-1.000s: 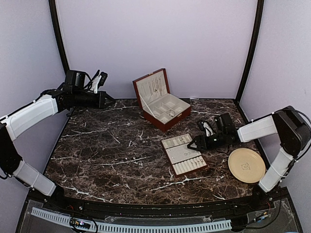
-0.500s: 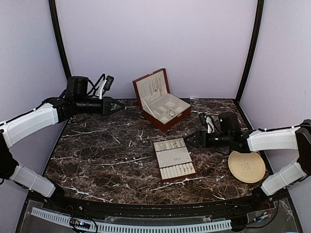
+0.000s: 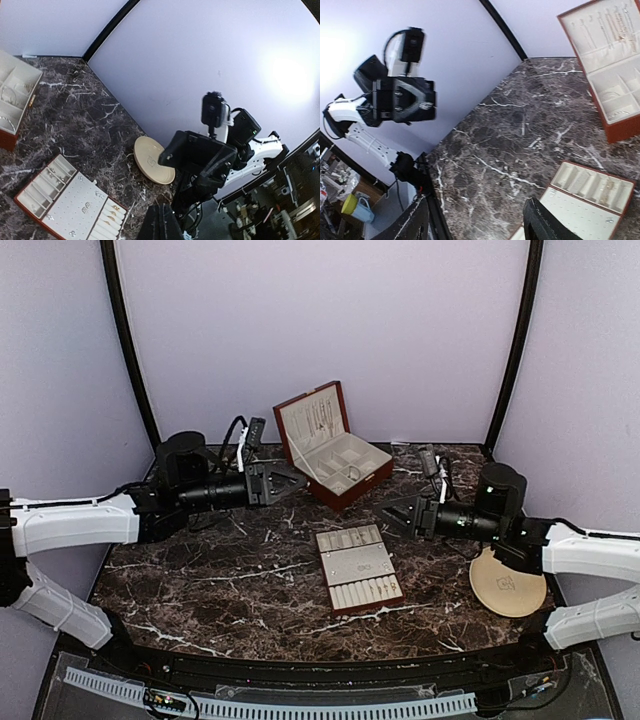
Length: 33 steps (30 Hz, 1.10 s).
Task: Organize the mixed jewelry
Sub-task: Pass from the left arm to the right
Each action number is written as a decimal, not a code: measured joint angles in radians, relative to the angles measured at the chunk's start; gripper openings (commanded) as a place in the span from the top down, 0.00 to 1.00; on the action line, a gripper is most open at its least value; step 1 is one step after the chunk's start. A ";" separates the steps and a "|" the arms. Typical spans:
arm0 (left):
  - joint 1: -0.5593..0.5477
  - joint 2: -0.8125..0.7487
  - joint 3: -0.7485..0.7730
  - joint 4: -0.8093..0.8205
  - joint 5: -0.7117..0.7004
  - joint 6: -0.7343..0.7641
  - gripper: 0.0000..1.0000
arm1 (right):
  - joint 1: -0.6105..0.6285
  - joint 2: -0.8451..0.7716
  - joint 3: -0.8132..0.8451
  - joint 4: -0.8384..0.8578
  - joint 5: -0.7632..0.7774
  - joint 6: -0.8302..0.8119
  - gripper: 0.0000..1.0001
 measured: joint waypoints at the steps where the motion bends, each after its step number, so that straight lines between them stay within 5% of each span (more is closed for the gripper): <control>1: -0.013 0.018 -0.012 0.034 -0.008 -0.044 1.00 | 0.023 0.000 0.000 0.027 0.000 0.002 0.39; 11: -0.147 0.137 -0.039 0.117 -0.117 -0.240 1.00 | 0.161 0.162 0.034 0.173 0.100 0.035 0.63; 22: -0.272 0.134 -0.043 0.008 -0.529 -0.094 1.00 | 0.222 0.242 0.110 0.046 0.267 0.145 0.70; 33: -0.298 0.134 -0.043 -0.013 -0.645 -0.023 1.00 | 0.226 0.312 0.204 -0.025 0.303 0.161 0.77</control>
